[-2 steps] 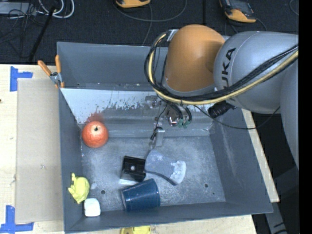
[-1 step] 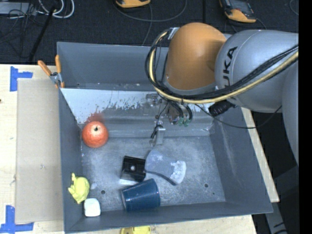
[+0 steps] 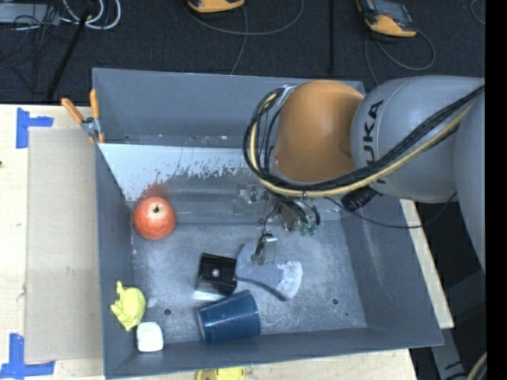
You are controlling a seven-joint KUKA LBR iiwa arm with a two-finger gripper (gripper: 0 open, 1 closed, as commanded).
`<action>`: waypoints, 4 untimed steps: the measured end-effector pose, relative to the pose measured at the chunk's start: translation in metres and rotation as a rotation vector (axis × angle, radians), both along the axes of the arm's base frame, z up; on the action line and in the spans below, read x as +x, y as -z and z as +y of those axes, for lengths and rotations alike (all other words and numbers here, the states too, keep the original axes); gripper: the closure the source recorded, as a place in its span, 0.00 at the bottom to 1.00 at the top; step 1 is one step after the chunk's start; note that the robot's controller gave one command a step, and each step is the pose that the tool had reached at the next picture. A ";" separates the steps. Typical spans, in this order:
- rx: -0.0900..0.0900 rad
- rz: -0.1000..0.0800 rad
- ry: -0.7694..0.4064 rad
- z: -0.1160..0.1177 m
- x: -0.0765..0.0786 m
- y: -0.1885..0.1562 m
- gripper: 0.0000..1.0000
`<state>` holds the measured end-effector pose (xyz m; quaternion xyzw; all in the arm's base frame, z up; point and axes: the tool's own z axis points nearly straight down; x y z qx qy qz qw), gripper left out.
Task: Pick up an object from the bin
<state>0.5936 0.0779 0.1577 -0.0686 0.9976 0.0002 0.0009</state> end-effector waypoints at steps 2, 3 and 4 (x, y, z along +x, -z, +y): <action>0.000 0.003 -0.010 -0.033 -0.049 0.011 0.00; 0.001 0.001 0.074 -0.054 -0.034 0.088 0.00; 0.000 0.005 0.025 -0.059 -0.037 0.088 1.00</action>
Offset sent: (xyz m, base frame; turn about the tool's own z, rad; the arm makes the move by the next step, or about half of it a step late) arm -0.0508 -0.0308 -0.0137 0.0121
